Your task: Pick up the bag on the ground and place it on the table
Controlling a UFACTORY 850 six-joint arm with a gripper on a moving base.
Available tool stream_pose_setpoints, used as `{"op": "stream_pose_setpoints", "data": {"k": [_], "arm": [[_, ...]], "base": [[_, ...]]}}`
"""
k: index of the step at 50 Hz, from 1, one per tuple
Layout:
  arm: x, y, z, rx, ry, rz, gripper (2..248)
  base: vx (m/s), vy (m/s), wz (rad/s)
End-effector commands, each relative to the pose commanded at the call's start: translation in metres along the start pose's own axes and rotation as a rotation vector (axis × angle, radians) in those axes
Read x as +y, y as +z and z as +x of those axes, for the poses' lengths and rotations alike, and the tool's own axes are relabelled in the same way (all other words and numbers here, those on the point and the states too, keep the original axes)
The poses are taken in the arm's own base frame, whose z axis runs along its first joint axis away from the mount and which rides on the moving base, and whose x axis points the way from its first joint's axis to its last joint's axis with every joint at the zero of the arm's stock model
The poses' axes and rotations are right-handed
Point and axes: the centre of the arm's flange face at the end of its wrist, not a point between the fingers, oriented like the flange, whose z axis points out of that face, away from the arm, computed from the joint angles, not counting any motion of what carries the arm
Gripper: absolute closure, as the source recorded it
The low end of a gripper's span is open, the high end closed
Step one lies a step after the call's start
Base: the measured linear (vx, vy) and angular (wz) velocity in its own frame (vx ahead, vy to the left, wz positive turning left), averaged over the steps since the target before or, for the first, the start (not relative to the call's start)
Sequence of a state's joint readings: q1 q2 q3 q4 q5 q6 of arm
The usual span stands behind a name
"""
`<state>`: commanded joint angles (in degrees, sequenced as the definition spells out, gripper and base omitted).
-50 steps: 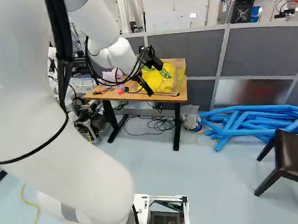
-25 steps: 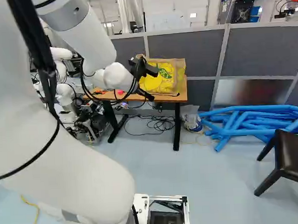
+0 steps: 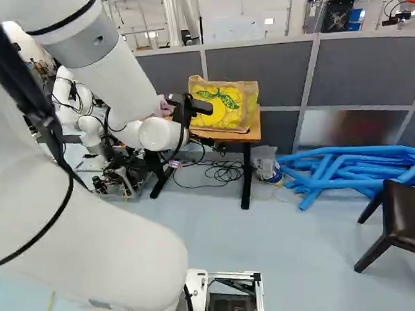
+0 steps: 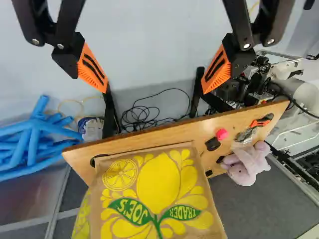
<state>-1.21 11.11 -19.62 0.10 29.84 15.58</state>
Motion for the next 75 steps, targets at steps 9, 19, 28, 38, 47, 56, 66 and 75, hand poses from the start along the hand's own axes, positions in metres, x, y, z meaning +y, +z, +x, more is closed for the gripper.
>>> {"op": "stream_pose_setpoints", "data": {"k": [9,19,28,38,47,56,66,75], "arm": [[0.003,-0.009,-0.017,0.038,-0.062,0.014,3],[0.006,-0.018,-0.034,0.074,-0.12,0.025,3],[0.009,-0.025,-0.046,0.102,-0.165,0.032,3],[0.011,-0.032,-0.058,0.129,-0.206,0.037,3],[0.013,-0.038,-0.066,0.148,-0.236,0.041,3],[0.015,-0.042,-0.072,0.162,-0.258,0.043,3],[0.016,-0.045,-0.077,0.173,-0.274,0.044,3],[0.016,-0.046,-0.079,0.178,-0.281,0.045,3]], "base": [[0.0,0.0,0.0],[0.0,0.0,0.0],[0.0,0.0,0.0],[0.0,0.0,0.0],[0.0,0.0,0.0],[0.0,0.0,0.0],[0.0,0.0,0.0],[0.0,0.0,0.0]]}}
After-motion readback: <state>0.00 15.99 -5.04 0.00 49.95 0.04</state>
